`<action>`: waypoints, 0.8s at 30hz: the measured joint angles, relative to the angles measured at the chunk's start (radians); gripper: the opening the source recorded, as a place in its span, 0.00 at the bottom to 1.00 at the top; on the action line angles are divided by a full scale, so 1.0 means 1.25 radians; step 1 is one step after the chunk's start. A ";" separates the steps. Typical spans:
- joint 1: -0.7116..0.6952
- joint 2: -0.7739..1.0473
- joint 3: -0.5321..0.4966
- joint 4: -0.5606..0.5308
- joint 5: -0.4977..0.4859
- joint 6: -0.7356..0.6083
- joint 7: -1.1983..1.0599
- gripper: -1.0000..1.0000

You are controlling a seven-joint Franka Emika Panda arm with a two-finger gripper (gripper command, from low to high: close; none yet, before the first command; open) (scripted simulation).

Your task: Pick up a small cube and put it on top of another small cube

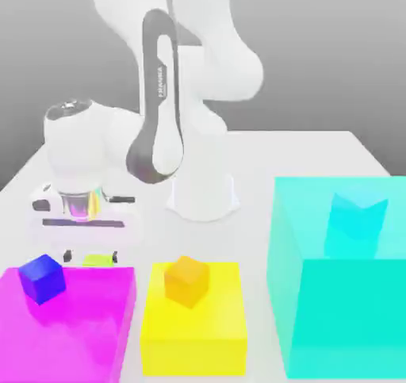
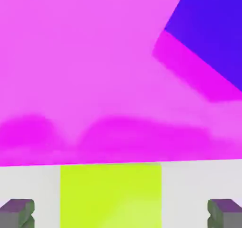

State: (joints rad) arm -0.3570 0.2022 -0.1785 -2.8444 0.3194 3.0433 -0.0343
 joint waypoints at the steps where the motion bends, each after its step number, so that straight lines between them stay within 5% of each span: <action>1: -0.029 0.021 0.035 0.004 0.024 0.017 -0.018 0.50; 2: -0.064 0.042 0.071 0.007 0.028 0.035 -0.020 0.00; 11: -0.038 0.016 0.039 0.003 0.004 0.014 -0.004 0.00; 19: 0.019 -0.153 -0.086 -0.035 -0.247 -0.115 0.182 0.00; 24: 0.033 -0.173 -0.164 0.033 -0.207 -0.224 0.208 0.00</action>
State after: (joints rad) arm -0.3154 -0.0142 -0.3830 -2.8030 0.0608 2.7638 0.2255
